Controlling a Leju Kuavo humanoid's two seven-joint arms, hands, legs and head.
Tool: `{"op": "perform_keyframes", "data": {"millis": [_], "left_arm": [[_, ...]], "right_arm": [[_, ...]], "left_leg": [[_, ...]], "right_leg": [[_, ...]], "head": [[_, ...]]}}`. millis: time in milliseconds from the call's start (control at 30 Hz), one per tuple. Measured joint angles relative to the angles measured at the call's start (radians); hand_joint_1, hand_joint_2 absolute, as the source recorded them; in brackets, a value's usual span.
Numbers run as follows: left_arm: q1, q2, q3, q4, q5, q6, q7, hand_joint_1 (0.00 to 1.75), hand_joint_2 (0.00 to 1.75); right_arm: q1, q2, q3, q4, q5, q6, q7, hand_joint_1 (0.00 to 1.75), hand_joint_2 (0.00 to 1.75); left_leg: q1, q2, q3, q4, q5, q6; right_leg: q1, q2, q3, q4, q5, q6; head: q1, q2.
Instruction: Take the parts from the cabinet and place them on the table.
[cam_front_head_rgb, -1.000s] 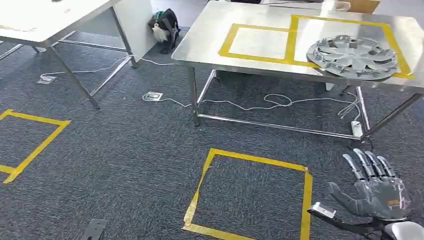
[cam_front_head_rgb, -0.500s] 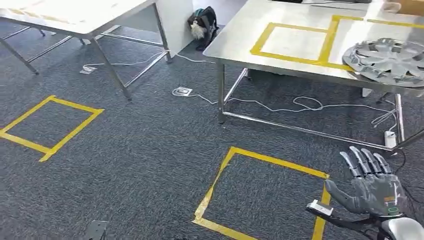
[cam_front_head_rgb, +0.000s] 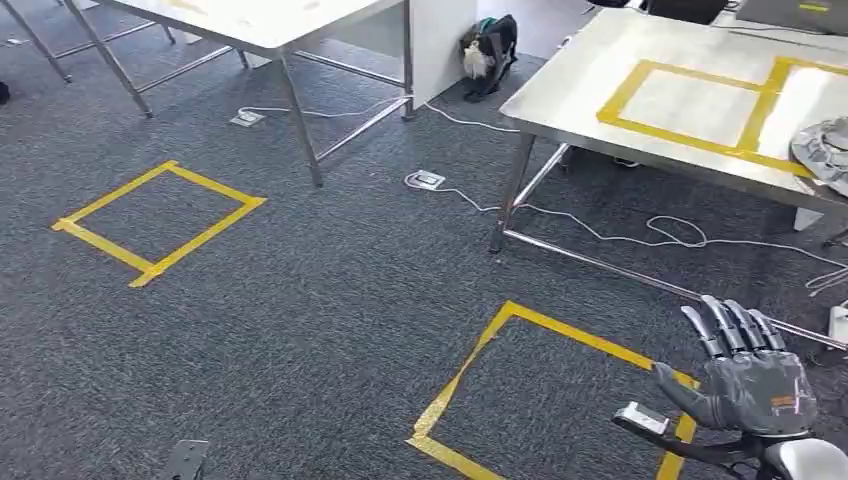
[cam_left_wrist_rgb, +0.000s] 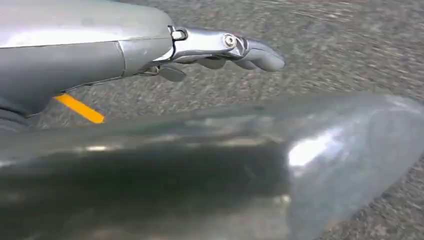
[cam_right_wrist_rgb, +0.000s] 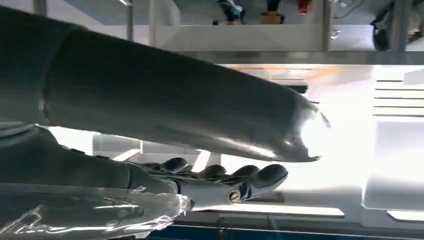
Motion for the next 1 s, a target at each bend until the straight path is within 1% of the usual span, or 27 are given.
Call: {"op": "perform_keyframes", "data": {"millis": [33,67,100,133,200,233,267,300,333,367,400,433,467,500,533,567,600,633,667,733,767,800,833,900,933,967,1000], "left_arm": [[-0.001,0.000,0.000,0.000,0.000,0.000,0.000,0.00,0.00],[-0.001,0.000,0.000,0.000,0.000,0.000,0.000,0.00,0.00],[-0.004,0.000,0.000,0.000,0.000,0.000,0.000,0.00,0.00],[-0.004,0.000,0.000,0.000,0.000,0.000,0.000,0.00,0.00],[0.002,0.000,0.001,0.000,0.000,0.000,0.000,0.00,0.00],[0.004,0.002,0.001,0.000,0.000,0.000,0.000,0.00,0.00],[0.006,0.003,0.002,0.000,0.000,0.000,0.000,0.00,0.00],[0.004,0.002,0.002,0.000,0.000,0.000,0.000,0.00,0.00],[0.000,0.002,0.002,0.000,0.000,0.000,0.000,0.00,0.00],[-0.002,0.002,0.002,0.000,0.000,0.000,0.000,0.00,0.00],[-0.002,0.001,0.002,0.000,0.000,-0.001,0.000,0.00,0.00],[0.000,0.000,0.002,0.000,0.000,-0.002,0.000,0.00,0.00],[0.002,0.000,0.002,0.000,0.001,-0.002,0.000,0.00,0.00],[0.002,0.000,0.002,0.000,0.002,-0.002,0.000,0.00,0.00],[0.001,0.001,0.003,0.000,0.002,-0.002,0.000,0.00,0.00],[0.000,0.001,0.003,0.000,0.002,-0.002,0.000,0.00,0.00],[-0.003,0.000,0.003,0.000,0.000,-0.003,0.000,0.00,0.00],[-0.006,0.000,0.003,0.000,-0.001,-0.004,0.000,0.00,0.00],[-0.006,0.000,0.004,0.000,-0.003,-0.005,0.000,0.00,0.00],[-0.001,0.000,0.005,0.000,-0.009,-0.005,0.004,0.00,0.00],[0.001,0.000,0.005,0.000,-0.011,-0.005,0.005,0.00,0.00],[0.001,-0.001,0.005,0.000,-0.013,-0.005,0.005,0.00,0.00],[-0.001,0.001,0.005,0.000,-0.014,-0.005,0.005,0.00,0.00],[-0.004,0.001,0.005,0.000,-0.019,-0.006,0.010,0.00,0.00],[-0.003,0.000,0.005,0.000,-0.021,-0.007,0.011,0.00,0.00],[-0.001,0.000,0.005,0.000,-0.024,-0.008,0.014,0.00,0.00],[-0.001,0.000,0.005,0.000,-0.024,-0.008,0.016,0.00,0.00]], "right_arm": [[0.000,0.000,0.000,0.000,0.000,0.000,0.000,0.00,0.00],[-0.001,0.000,0.000,0.000,0.000,0.000,0.000,0.00,0.00],[0.000,0.000,0.000,0.001,0.000,0.000,0.000,0.00,0.00],[0.000,0.000,0.000,0.001,0.000,0.000,0.000,0.00,0.00],[-0.001,0.000,0.000,0.001,0.000,0.000,0.001,0.00,0.00],[-0.001,0.000,0.000,0.001,0.000,0.000,0.001,0.00,0.00],[-0.004,0.000,0.000,0.001,0.000,0.000,0.001,0.00,0.00],[-0.003,0.001,0.000,0.001,0.000,0.000,0.001,0.00,0.00],[0.000,0.001,0.000,0.001,0.000,0.000,0.001,0.00,0.00],[0.001,0.001,0.000,0.001,0.000,0.000,0.001,0.00,0.00],[0.001,0.001,0.000,0.001,0.000,0.000,0.001,0.00,0.00],[0.001,0.001,0.000,0.001,0.000,0.000,0.001,0.00,0.00],[0.001,0.001,0.000,0.001,0.000,0.000,0.000,0.00,0.00],[0.000,0.001,0.000,0.001,0.000,0.000,0.000,0.00,0.00],[0.000,0.001,0.000,0.001,0.000,0.000,0.000,0.00,0.00],[0.000,0.001,0.000,0.001,0.001,0.000,0.000,0.00,0.00],[0.001,0.001,0.000,0.001,0.000,-0.001,0.000,0.00,0.00],[0.003,0.001,-0.001,0.001,0.000,0.000,0.003,0.00,0.00],[0.003,0.001,-0.001,0.001,0.000,-0.001,0.005,0.00,0.00],[0.006,0.001,-0.001,0.000,0.001,-0.001,0.011,0.00,0.00],[0.007,0.001,-0.002,-0.002,0.002,-0.002,0.013,0.00,0.00],[0.011,0.001,-0.003,-0.003,0.003,-0.003,0.014,0.00,0.00],[0.017,0.001,-0.004,-0.003,0.003,-0.003,0.017,0.00,0.00],[0.033,0.001,-0.006,-0.004,0.006,-0.003,0.023,0.00,0.00],[0.038,0.001,-0.007,-0.004,0.008,-0.003,0.024,0.00,0.00],[0.042,0.001,-0.008,-0.004,0.008,-0.003,0.026,0.00,0.00],[0.043,0.001,-0.010,-0.006,0.008,-0.003,0.027,0.00,0.00]], "left_leg": [[0.000,-0.012,0.002,0.001,0.000,-0.001],[0.001,-0.020,0.002,0.001,0.001,-0.002],[-0.007,-0.032,-0.005,0.009,0.001,-0.008],[-0.002,-0.042,-0.012,0.007,0.006,-0.014],[0.004,-0.060,-0.020,0.003,0.016,-0.029],[0.000,-0.073,-0.021,0.003,0.019,-0.034],[-0.001,-0.041,-0.026,0.016,0.005,-0.038],[-0.002,-0.001,-0.049,0.059,-0.029,-0.044],[0.000,0.028,-0.088,0.140,-0.074,-0.051],[0.003,0.042,-0.130,0.229,-0.112,-0.056],[0.005,0.046,-0.164,0.301,-0.136,-0.059],[0.007,0.047,-0.176,0.325,-0.136,-0.062],[0.010,0.047,-0.164,0.304,-0.112,-0.063],[0.011,0.050,-0.132,0.242,-0.074,-0.063],[0.011,0.059,-0.083,0.153,-0.031,-0.061],[0.010,0.090,-0.033,0.070,-0.002,-0.059],[0.005,0.134,-0.002,0.015,-0.006,-0.059],[0.004,0.119,-0.004,0.009,-0.009,-0.044],[0.004,0.112,-0.008,0.009,-0.008,-0.039],[0.001,0.091,-0.009,0.005,-0.008,-0.026],[0.009,0.084,-0.005,0.001,-0.002,-0.018],[0.009,0.074,-0.005,0.001,-0.002,-0.014],[0.009,0.066,-0.006,0.001,-0.001,-0.008],[0.006,0.043,-0.008,0.001,-0.001,-0.004],[0.006,0.034,-0.008,0.001,0.000,-0.003],[0.005,0.020,-0.007,0.002,0.000,-0.003],[0.006,0.009,-0.007,0.003,0.000,-0.004]], "right_leg": [[-0.001,0.015,0.047,-0.099,0.050,-0.004],[-0.006,0.060,0.082,-0.175,0.077,-0.005],[-0.012,0.086,0.095,-0.210,0.063,-0.008],[-0.008,0.076,0.101,-0.206,0.063,-0.008],[-0.002,0.061,0.095,-0.203,0.066,-0.015],[-0.009,0.050,0.097,-0.210,0.070,-0.022],[-0.011,0.036,0.100,-0.214,0.074,-0.027],[-0.011,0.025,0.101,-0.215,0.075,-0.033],[-0.010,0.011,0.100,-0.215,0.074,-0.035],[-0.009,-0.003,0.099,-0.215,0.074,-0.036],[-0.009,-0.015,0.098,-0.215,0.074,-0.036],[-0.009,-0.026,0.099,-0.215,0.074,-0.036],[-0.009,-0.038,0.099,-0.215,0.073,-0.036],[-0.009,-0.048,0.100,-0.215,0.073,-0.035],[-0.010,-0.059,0.102,-0.215,0.072,-0.032],[-0.009,-0.067,0.105,-0.215,0.069,-0.028],[0.001,-0.075,0.105,-0.211,0.064,-0.020],[0.003,-0.083,0.104,-0.208,0.061,-0.015],[0.005,-0.092,0.106,-0.211,0.062,-0.012],[0.002,-0.112,0.116,-0.218,0.060,-0.001],[-0.003,-0.094,0.108,-0.216,0.052,0.008],[-0.002,-0.044,0.098,-0.177,0.023,0.009],[-0.002,-0.021,0.066,-0.108,-0.016,0.009],[-0.002,-0.004,-0.019,0.070,-0.090,0.009],[-0.002,-0.004,-0.042,0.111,-0.099,0.009],[-0.001,-0.003,-0.047,0.108,-0.078,0.008],[-0.002,-0.002,-0.026,0.057,-0.040,0.006]], "head": [[0.000,0.000],[0.000,0.000],[-0.001,0.000],[-0.003,0.000],[-0.002,0.000],[-0.002,0.000],[-0.002,0.000],[-0.015,0.000],[-0.016,0.000],[-0.016,0.000],[-0.016,0.000],[-0.016,0.000],[-0.016,0.000],[-0.016,0.000],[-0.016,0.000],[-0.017,0.000],[-0.018,0.000],[-0.016,0.000],[-0.011,0.000],[-0.012,0.000],[-0.013,0.000],[-0.006,0.000],[-0.003,0.000],[-0.001,0.000],[-0.002,0.000],[-0.001,0.000],[-0.001,0.000]]}}
